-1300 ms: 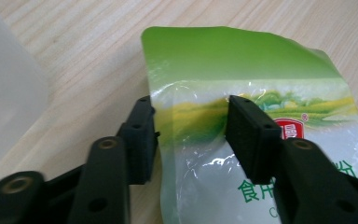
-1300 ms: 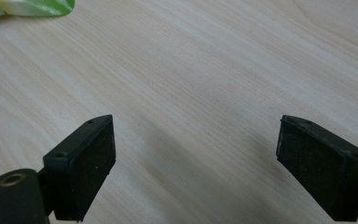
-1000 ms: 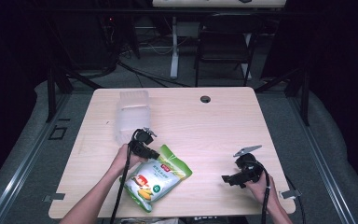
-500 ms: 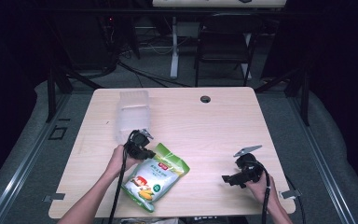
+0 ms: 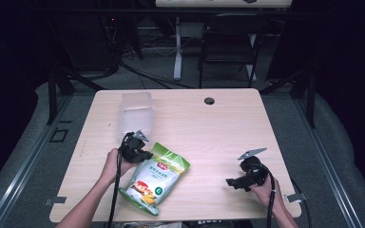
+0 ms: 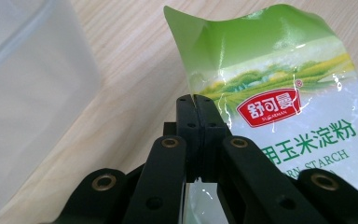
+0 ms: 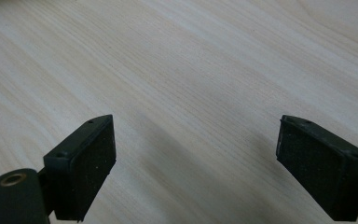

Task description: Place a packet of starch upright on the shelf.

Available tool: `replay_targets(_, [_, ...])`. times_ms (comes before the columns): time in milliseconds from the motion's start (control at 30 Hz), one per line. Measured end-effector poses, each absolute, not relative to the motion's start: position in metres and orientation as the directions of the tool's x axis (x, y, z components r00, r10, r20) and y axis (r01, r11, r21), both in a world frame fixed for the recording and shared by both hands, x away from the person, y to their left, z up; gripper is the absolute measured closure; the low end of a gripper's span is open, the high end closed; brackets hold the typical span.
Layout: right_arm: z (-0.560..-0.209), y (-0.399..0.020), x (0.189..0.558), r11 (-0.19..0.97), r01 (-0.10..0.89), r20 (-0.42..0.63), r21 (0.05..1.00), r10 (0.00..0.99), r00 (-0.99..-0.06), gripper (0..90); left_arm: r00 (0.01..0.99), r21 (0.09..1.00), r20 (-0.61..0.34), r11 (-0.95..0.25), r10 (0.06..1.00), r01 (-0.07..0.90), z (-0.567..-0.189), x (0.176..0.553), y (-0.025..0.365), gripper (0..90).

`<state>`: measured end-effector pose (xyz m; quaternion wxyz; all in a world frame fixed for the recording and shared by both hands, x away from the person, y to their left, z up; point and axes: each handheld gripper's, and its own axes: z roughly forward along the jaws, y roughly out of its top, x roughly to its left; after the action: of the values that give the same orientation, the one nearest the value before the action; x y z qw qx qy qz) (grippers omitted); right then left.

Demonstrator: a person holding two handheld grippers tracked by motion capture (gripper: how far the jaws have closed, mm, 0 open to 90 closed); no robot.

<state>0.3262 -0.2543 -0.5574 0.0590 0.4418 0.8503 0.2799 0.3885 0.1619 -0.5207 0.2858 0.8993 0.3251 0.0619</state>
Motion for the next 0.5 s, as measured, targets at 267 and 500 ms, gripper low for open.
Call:
replay_targets(267, [-0.557,-0.253,0.326,0.452,0.718,0.144,0.529,0.786,-0.601,11.3,0.771,0.603,-0.048,-0.597,0.635,0.529,-0.512,0.379,0.176,90.0])
replay_targets(500, [-0.557,-0.253,0.326,0.456,0.718,0.14,0.525,0.787,-0.601,11.3,0.75,0.603,-0.038,-0.583,0.66,0.544,-0.504,0.376,0.183,90.0])
